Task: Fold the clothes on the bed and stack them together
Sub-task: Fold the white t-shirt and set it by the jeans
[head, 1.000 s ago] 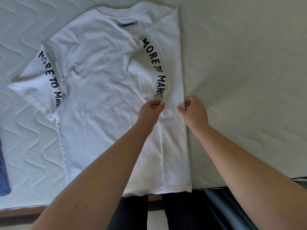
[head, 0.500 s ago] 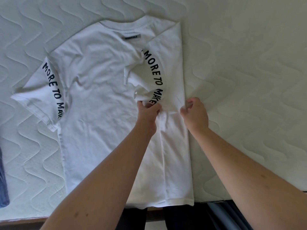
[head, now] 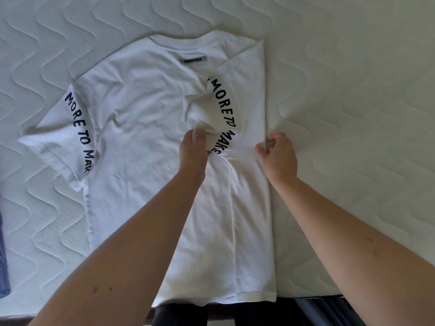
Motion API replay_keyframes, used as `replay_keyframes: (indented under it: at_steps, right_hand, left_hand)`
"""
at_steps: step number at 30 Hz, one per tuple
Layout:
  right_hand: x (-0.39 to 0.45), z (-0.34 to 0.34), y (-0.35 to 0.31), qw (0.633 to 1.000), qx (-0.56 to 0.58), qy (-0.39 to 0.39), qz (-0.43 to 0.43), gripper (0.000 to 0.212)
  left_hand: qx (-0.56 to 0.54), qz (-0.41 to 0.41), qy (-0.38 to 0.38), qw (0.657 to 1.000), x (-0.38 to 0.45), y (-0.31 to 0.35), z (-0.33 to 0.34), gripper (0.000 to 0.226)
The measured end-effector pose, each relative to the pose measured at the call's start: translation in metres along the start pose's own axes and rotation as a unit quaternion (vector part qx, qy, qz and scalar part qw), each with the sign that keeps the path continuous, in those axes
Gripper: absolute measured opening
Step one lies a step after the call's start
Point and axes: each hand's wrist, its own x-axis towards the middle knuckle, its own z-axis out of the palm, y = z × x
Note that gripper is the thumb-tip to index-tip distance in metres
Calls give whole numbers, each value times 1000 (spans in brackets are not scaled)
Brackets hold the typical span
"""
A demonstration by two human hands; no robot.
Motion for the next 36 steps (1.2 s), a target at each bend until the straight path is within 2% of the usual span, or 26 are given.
replay_keyframes:
  at_steps: [3,6,9,12,14,15,17,18,20,21,24,26,30,33,36]
  right_hand:
    - [-9,3,3,998,-11,42,-43,29]
    - [-16,4,5,993,5,53,-106,22]
    - [-16,3,2,987,15,46,-156,22]
    - [-6,0,-9,983,9,38,-181,31]
    - [4,-1,-20,981,13,25,-194,35]
    - [10,-2,-27,980,20,14,-196,37]
    - [21,-2,-40,979,36,-7,-198,40]
    - [26,-1,-47,979,46,-18,-199,41]
    - [38,1,-58,979,57,-43,-193,43]
    - [45,2,-63,980,60,-56,-180,43]
    - [68,4,-79,984,111,-102,-97,39]
    - [82,3,-89,977,152,-139,-49,37]
    - [97,1,-105,958,228,-176,-7,39]
    - [102,1,-112,946,260,-190,21,33]
    - [108,-1,-114,916,345,-191,74,31]
  left_hand:
    - [-55,-76,-33,995,2,-3,-2,28]
    - [5,-33,-35,999,5,-4,-5,42]
    - [20,17,8,1000,10,10,-2,48]
    - [20,61,38,997,24,34,0,87]
    - [96,94,24,991,37,46,-1,100]
    - [192,114,8,975,42,52,-1,98]
    - [377,151,-14,914,49,61,-2,71]
    - [419,162,-11,893,51,65,-2,49]
    - [404,176,8,898,50,74,-2,10]
    - [390,190,21,901,49,78,-2,7]
    - [376,227,42,897,46,89,-2,12]
    - [407,222,63,884,42,93,-2,14]
    - [453,206,92,863,35,104,-2,12]
    - [535,266,25,802,19,110,13,22]
    - [572,349,-95,736,-1,99,33,31]
